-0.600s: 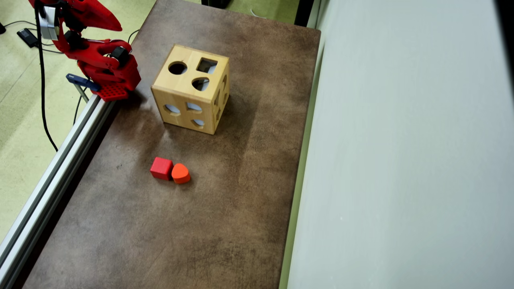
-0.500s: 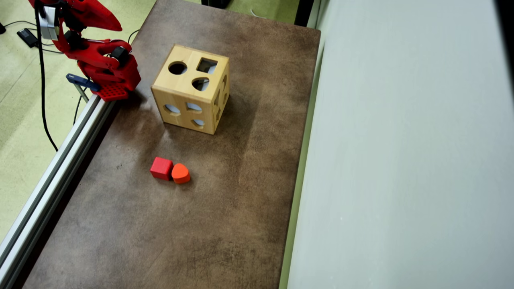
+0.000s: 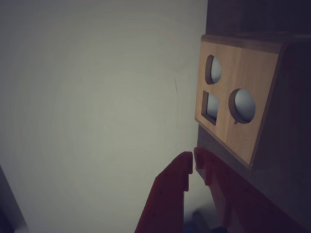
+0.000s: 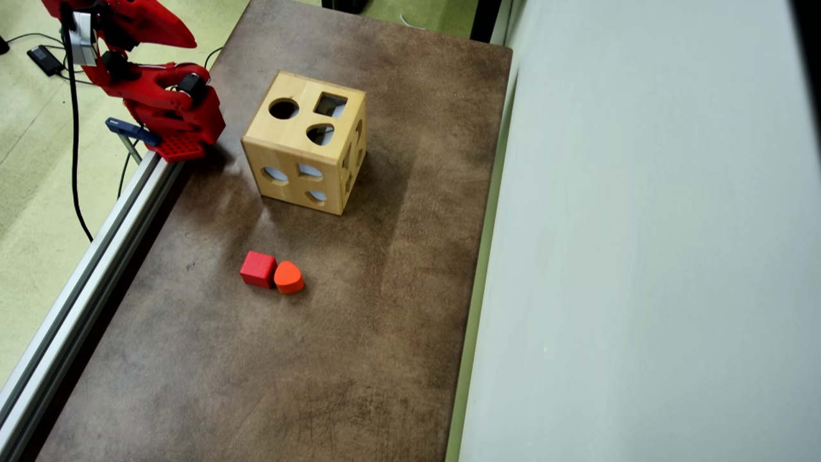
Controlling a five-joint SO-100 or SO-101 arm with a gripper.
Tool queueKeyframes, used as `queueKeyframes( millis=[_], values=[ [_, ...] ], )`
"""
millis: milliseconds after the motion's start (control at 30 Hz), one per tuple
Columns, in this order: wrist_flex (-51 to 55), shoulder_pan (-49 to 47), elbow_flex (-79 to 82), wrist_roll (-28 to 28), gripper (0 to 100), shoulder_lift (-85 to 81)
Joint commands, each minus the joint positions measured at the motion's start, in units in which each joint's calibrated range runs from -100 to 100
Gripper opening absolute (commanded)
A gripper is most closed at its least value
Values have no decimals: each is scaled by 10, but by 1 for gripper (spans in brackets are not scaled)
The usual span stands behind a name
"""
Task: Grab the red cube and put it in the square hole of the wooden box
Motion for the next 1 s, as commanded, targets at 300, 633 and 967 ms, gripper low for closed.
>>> queueKeyframes(
  millis=[300,633,967],
  values=[
    [-6,-3,-3,-1,2,16],
    [-6,-2,-162,-1,2,333],
    [-6,117,-249,-1,2,607]
  ],
)
